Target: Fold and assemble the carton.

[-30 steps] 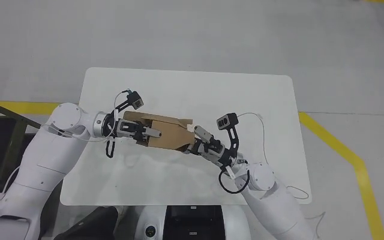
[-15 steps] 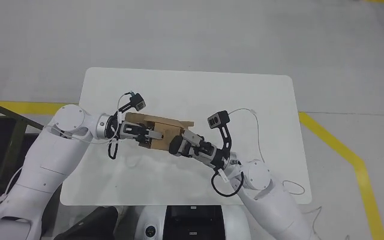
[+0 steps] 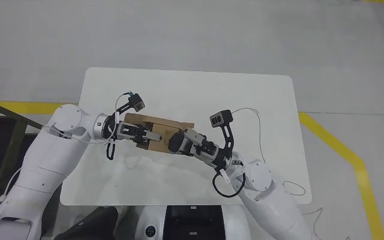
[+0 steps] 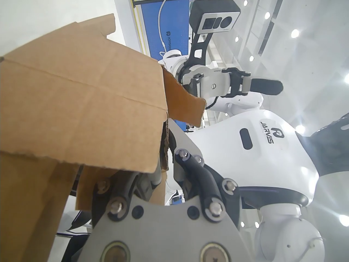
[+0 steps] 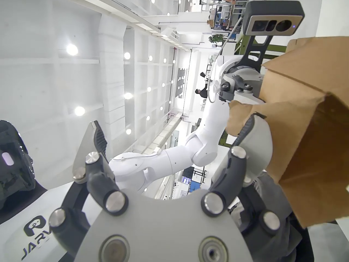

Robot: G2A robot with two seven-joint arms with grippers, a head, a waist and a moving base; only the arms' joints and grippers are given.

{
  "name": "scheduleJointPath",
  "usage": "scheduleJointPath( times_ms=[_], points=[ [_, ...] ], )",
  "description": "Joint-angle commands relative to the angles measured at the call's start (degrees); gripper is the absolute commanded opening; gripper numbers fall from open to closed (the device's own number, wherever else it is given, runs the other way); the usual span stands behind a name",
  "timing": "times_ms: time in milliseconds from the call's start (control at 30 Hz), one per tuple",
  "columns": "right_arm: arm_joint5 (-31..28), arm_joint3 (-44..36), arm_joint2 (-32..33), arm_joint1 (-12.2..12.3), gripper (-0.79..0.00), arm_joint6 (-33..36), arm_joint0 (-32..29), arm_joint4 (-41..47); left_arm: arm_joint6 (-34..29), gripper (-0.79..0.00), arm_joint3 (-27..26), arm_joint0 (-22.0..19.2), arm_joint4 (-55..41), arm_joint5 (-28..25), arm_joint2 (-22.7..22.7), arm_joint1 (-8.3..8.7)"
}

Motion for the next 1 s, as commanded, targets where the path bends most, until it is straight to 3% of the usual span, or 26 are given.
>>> scheduleJointPath(
  times_ms=[0, 333, 967],
  points=[
    [0.1, -0.1, 1.1, 0.2, 0.0, 0.1, -0.8, 0.3, -0.5, -0.785, 0.5, 0.0, -1.2, 0.4, -0.5, 0.0],
    [0.4, 1.2, 1.6, 0.4, 0.0, 1.8, -1.8, 1.6, -2.8, -0.785, 1.4, 0.5, -5.2, 1.7, -2.8, 0.02],
    [-0.5, 3.4, -4.5, -0.9, 0.0, 3.1, 0.3, 3.3, -3.3, -0.785, 1.9, 0.0, -6.7, 2.9, -2.6, -0.79]
  ],
)
